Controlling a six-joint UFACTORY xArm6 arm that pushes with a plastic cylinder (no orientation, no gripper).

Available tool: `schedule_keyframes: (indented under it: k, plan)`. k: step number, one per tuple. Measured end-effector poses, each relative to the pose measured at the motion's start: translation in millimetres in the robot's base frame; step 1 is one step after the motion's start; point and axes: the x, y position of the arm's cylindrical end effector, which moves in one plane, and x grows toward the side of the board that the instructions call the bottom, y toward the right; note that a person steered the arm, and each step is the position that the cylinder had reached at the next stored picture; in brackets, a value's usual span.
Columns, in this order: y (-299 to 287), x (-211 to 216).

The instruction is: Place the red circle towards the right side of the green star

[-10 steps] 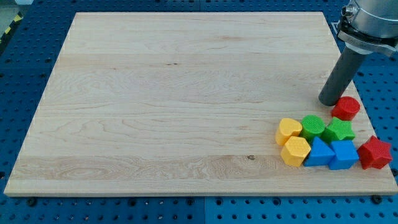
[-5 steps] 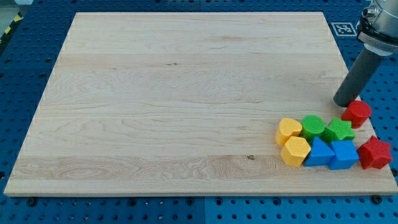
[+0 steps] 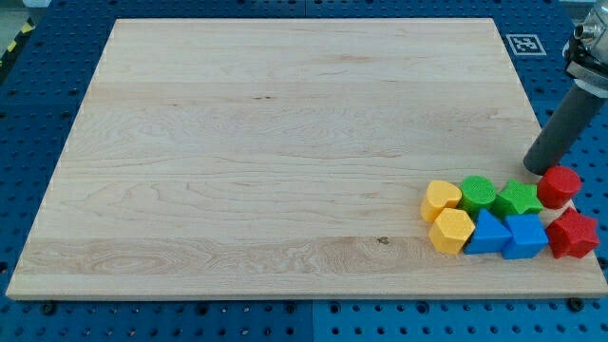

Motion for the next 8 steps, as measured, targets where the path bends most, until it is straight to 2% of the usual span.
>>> schedule_keyframes:
  k: [8]
  plan:
    - [18, 7]
